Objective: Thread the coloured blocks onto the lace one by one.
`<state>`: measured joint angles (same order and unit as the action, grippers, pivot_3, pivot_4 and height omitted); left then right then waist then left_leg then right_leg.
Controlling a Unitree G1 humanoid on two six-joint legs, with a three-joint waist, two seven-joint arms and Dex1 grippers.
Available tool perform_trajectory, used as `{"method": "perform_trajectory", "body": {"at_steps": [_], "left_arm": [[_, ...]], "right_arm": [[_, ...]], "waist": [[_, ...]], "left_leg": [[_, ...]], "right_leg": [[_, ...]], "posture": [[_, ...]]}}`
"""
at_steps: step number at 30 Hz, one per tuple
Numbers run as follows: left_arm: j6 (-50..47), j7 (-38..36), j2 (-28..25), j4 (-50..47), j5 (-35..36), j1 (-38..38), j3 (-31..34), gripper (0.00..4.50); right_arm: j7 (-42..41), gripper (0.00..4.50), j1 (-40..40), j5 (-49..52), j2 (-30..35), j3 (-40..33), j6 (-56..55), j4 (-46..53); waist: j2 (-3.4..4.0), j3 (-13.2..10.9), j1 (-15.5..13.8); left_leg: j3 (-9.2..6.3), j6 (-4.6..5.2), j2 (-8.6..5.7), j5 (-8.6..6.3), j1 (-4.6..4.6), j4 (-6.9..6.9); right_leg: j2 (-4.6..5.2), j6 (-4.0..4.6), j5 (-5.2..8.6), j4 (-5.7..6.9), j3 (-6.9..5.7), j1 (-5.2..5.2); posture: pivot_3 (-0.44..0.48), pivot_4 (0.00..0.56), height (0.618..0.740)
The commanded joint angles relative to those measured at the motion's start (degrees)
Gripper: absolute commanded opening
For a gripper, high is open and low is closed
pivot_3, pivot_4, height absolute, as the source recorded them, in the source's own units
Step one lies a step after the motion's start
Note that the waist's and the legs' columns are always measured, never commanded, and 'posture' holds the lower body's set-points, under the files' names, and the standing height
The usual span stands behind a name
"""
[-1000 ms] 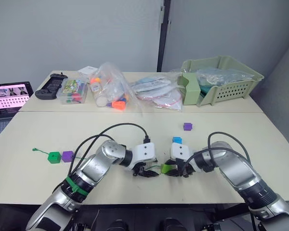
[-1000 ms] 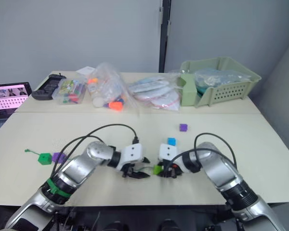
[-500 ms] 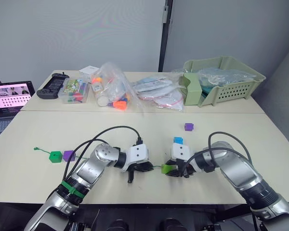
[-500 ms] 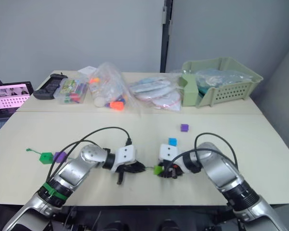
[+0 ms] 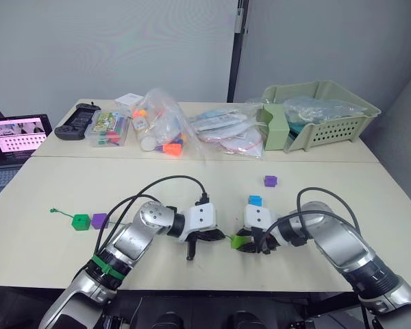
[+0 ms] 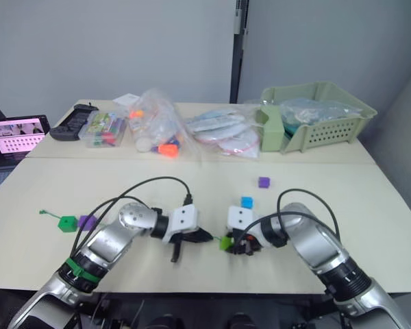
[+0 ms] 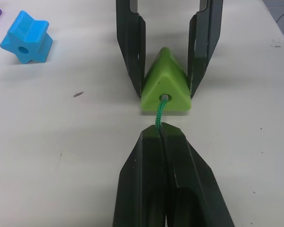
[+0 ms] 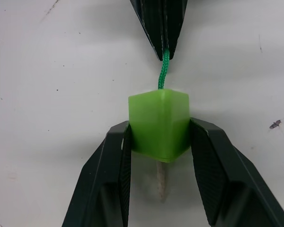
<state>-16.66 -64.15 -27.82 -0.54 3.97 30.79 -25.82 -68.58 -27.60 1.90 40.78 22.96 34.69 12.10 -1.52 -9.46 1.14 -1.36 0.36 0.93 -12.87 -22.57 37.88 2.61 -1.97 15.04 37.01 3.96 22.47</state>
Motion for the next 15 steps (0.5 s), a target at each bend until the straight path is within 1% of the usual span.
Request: {"method": "perform_trajectory", "body": {"at_steps": [1, 8, 12, 15], "left_arm": [[-0.3, -0.1, 0.3, -2.3, -0.9, 1.2, -0.6, 0.0], [-0.6, 1.4, 4.8, 0.2, -2.9, 2.2, -3.0, 0.0], [-1.2, 1.8, 6.3, 0.6, -3.7, 2.6, -3.4, 0.0], [-2.1, 2.4, 6.3, 0.6, -4.1, 2.6, -2.5, 0.0]], "right_arm": [[-0.3, 1.3, 1.3, 0.4, 0.4, 1.7, 0.9, 1.4], [-0.1, 1.3, 1.4, 0.4, 0.6, 1.8, 1.6, 2.0], [0.0, 1.3, 1.4, 0.4, 0.6, 1.9, 1.8, 2.1], [0.1, 1.3, 1.4, 0.4, 0.5, 1.9, 2.0, 2.3]], "waist": [[0.0, 0.0, 0.0], [0.0, 0.0, -0.2], [0.0, 0.0, -0.3], [0.0, 0.0, -0.4]], "left_leg": [[0.0, 0.0, 0.0, 0.0, 0.0, 0.0], [0.01, 0.0, -0.01, 0.0, -0.02, 0.0], [0.0, 0.0, -0.02, 0.0, -0.01, 0.0], [0.0, 0.0, -0.04, 0.0, 0.03, 0.03]], "right_leg": [[0.0, 0.0, 0.0, 0.0, 0.0, 0.0], [0.0, 0.0, 0.0, -0.02, 0.0, 0.0], [0.0, -0.01, 0.0, -0.02, -0.01, -0.02], [0.02, -0.01, 0.0, -0.03, -0.01, -0.09]], "posture": [[0.0, 0.15, 0.74], [0.0, 0.15, 0.74], [0.0, 0.15, 0.74], [0.0, 0.15, 0.74]]}}
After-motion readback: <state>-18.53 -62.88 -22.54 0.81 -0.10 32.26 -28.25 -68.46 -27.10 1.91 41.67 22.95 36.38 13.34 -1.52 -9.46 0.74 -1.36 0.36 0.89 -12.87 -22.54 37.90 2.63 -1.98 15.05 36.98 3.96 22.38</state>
